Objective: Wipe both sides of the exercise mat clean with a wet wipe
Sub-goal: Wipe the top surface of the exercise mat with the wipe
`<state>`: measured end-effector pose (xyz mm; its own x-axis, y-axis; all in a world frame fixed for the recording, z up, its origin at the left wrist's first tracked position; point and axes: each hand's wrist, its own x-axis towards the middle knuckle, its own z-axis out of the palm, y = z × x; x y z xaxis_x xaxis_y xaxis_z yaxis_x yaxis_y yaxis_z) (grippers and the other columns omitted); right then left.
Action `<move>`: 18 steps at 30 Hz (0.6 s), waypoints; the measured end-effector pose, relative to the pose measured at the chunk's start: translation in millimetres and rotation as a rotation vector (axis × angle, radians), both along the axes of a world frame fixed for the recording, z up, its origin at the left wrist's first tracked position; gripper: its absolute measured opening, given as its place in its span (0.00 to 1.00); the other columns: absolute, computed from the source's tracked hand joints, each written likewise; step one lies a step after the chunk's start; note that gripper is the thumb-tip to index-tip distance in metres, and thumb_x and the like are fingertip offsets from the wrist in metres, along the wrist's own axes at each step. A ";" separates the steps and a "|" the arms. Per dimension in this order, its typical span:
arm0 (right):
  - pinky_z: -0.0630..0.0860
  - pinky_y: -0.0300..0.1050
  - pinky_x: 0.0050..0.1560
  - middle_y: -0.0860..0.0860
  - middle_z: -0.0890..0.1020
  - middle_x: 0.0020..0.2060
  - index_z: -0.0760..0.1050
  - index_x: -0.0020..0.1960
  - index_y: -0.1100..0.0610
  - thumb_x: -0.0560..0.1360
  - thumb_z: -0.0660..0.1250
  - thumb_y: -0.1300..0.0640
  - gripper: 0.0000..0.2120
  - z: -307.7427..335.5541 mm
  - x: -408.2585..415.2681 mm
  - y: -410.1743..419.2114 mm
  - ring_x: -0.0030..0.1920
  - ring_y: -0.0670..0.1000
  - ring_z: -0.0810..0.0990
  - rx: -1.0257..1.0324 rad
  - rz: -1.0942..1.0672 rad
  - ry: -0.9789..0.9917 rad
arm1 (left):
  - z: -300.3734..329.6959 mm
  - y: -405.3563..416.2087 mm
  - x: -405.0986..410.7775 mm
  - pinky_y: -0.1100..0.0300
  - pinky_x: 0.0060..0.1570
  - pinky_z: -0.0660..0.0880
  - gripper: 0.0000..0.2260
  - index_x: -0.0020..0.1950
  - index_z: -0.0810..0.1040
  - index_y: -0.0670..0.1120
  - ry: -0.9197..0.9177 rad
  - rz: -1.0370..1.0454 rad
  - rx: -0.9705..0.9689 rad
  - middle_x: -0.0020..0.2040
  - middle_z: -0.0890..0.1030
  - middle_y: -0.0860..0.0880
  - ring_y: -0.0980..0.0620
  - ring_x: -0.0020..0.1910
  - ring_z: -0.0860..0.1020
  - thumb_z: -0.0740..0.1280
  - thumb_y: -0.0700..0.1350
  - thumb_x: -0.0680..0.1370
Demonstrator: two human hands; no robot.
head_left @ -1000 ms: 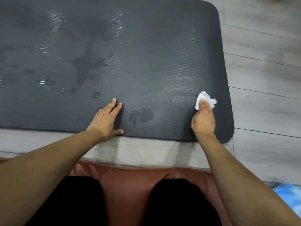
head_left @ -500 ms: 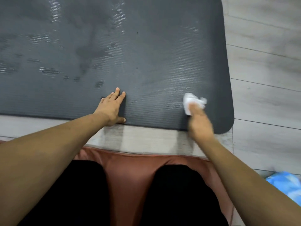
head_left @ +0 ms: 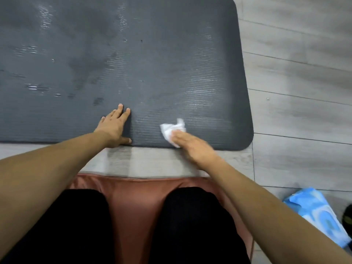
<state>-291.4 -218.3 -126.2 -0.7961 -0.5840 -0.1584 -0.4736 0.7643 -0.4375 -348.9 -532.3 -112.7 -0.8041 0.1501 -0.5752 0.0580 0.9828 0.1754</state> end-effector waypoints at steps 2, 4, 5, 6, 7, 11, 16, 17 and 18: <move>0.66 0.53 0.71 0.47 0.70 0.72 0.71 0.72 0.47 0.81 0.53 0.50 0.21 -11.2 19.1 80.8 0.71 0.50 0.70 0.125 -0.453 0.096 | -1.6 0.5 -1.2 0.43 0.81 0.52 0.55 0.85 0.42 0.49 -0.003 -0.005 0.001 0.84 0.38 0.44 0.42 0.84 0.47 0.78 0.57 0.73; 0.71 0.52 0.63 0.50 0.70 0.72 0.69 0.73 0.52 0.76 0.56 0.62 0.25 1.1 37.2 123.5 0.69 0.56 0.72 0.191 -0.799 0.045 | -2.5 0.5 -1.0 0.42 0.81 0.52 0.55 0.85 0.42 0.48 -0.003 0.002 -0.010 0.84 0.38 0.44 0.42 0.84 0.47 0.78 0.57 0.73; 0.71 0.50 0.60 0.51 0.71 0.69 0.70 0.70 0.55 0.74 0.55 0.64 0.25 4.7 41.6 124.5 0.66 0.56 0.72 0.194 -0.843 0.079 | -2.1 1.6 -1.1 0.42 0.81 0.52 0.55 0.85 0.42 0.48 -0.005 0.008 -0.020 0.84 0.38 0.44 0.42 0.84 0.47 0.78 0.57 0.73; 0.70 0.48 0.58 0.51 0.73 0.64 0.71 0.65 0.56 0.75 0.55 0.60 0.19 10.1 42.3 113.9 0.61 0.55 0.73 0.159 -0.863 0.093 | -1.1 3.2 -2.5 0.42 0.80 0.52 0.55 0.85 0.42 0.48 -0.014 0.013 -0.023 0.84 0.38 0.44 0.42 0.84 0.47 0.79 0.56 0.72; 0.68 0.45 0.59 0.49 0.73 0.60 0.71 0.60 0.54 0.76 0.53 0.56 0.15 13.4 39.2 93.8 0.59 0.52 0.72 0.145 -0.825 0.113 | 0.2 5.7 -3.8 0.41 0.80 0.52 0.55 0.85 0.42 0.48 -0.028 0.015 -0.028 0.84 0.38 0.44 0.42 0.84 0.47 0.79 0.56 0.72; 0.63 0.46 0.73 0.52 0.68 0.73 0.70 0.72 0.55 0.76 0.58 0.66 0.25 0.9 20.9 -19.2 0.74 0.53 0.65 -0.094 -0.204 -0.026 | 6.9 19.7 -2.8 0.42 0.79 0.56 0.55 0.85 0.43 0.46 -0.058 0.057 -0.085 0.84 0.39 0.43 0.41 0.83 0.48 0.79 0.53 0.72; 0.59 0.44 0.73 0.53 0.69 0.73 0.68 0.74 0.55 0.77 0.57 0.64 0.25 -13.3 13.6 7.8 0.73 0.54 0.66 -0.058 0.029 0.029 | 21.1 55.4 7.6 0.38 0.75 0.60 0.41 0.85 0.49 0.51 0.040 0.015 -0.020 0.85 0.46 0.48 0.41 0.82 0.51 0.70 0.48 0.79; 0.59 0.45 0.74 0.54 0.69 0.73 0.69 0.73 0.56 0.76 0.55 0.63 0.26 -18.4 18.0 40.8 0.73 0.54 0.67 -0.064 -0.058 0.067 | 21.5 64.3 8.8 0.38 0.75 0.60 0.38 0.85 0.50 0.51 0.094 -0.023 0.002 0.85 0.48 0.48 0.40 0.82 0.52 0.68 0.49 0.80; 0.60 0.47 0.74 0.55 0.70 0.72 0.69 0.73 0.58 0.75 0.55 0.63 0.26 -24.3 24.4 78.0 0.72 0.55 0.68 -0.077 -0.215 0.110 | 20.9 74.6 9.3 0.38 0.75 0.60 0.36 0.84 0.52 0.51 0.148 -0.060 0.022 0.85 0.50 0.47 0.40 0.82 0.53 0.67 0.49 0.80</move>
